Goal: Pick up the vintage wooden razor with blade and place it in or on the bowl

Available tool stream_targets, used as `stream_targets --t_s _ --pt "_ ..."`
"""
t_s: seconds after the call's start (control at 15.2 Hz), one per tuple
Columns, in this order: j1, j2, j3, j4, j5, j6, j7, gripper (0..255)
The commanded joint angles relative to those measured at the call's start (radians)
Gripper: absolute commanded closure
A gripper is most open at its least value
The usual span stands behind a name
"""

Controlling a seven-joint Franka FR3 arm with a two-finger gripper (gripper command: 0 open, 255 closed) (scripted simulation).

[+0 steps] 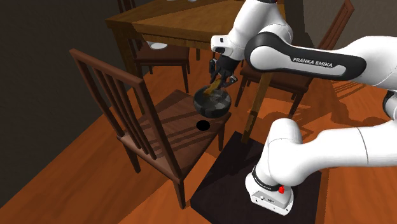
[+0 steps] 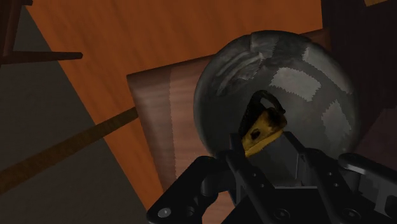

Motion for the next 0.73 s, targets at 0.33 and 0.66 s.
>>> stream_targets --t_s 0.33,0.66 --pt "-0.018 -0.017 -0.028 -0.097 -0.03 0.08 0.003 255" --pt "-0.025 -0.02 -0.039 -0.13 -0.041 0.11 0.004 255"
